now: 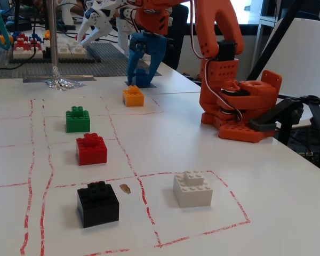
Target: Grab the block and put it in the grey marker
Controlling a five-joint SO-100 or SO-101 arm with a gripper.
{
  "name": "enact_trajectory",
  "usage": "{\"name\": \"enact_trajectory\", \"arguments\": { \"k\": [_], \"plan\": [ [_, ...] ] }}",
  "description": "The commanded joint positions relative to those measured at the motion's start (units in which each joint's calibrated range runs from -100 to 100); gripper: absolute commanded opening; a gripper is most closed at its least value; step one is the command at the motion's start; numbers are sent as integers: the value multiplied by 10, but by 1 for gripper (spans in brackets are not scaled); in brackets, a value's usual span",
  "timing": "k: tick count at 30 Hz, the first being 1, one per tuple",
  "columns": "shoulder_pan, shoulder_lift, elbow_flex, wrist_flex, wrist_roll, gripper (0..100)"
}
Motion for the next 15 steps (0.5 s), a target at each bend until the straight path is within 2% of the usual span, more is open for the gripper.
{"name": "enact_trajectory", "arguments": {
  "k": [1, 10, 15],
  "plan": [
    [22, -62, -8, 13, 1, 28],
    [-21, -158, -33, 158, -23, 37],
    [-84, -270, 31, 207, -39, 38]
  ]
}}
